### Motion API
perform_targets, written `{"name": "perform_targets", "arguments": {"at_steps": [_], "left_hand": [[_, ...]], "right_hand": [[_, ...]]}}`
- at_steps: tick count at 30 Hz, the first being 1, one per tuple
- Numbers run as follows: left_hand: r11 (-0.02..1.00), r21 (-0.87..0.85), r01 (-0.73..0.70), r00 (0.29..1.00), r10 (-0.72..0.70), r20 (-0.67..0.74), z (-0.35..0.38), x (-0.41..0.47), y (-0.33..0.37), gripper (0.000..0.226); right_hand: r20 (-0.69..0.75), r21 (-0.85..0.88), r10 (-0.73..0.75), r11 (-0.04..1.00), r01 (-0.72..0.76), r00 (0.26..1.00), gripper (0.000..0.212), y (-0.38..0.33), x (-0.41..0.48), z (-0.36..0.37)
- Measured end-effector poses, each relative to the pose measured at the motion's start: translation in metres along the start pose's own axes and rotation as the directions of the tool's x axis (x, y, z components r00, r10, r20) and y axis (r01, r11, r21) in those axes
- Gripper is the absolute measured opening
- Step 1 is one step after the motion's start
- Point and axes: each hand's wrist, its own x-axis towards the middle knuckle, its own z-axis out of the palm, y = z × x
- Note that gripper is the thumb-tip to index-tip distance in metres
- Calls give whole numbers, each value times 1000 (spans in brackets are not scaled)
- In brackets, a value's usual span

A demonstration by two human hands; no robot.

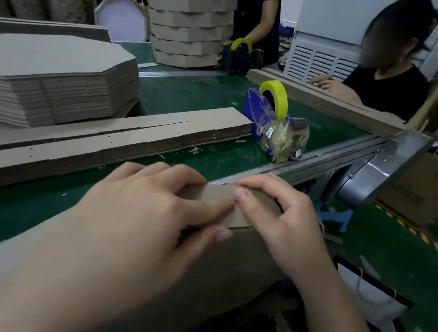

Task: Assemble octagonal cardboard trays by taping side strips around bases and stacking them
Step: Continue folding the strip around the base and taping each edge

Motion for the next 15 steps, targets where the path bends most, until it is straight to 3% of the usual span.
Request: {"name": "perform_targets", "arguments": {"at_steps": [3,6,10,15], "left_hand": [[1000,-16,11,999,-10,33,4,5,1,40],[1000,-3,2,999,-2,34,9,7,0,40],[1000,3,22,999,-22,23,12,9,-1,38],[999,31,32,999,-32,-7,17,12,-1,38]], "right_hand": [[29,151,143,978,-146,989,18,3,5,-10],[61,211,212,952,-220,975,29,9,9,-13],[84,255,221,938,-235,972,30,10,13,-11],[112,186,235,950,-252,966,24,14,18,-9]]}}
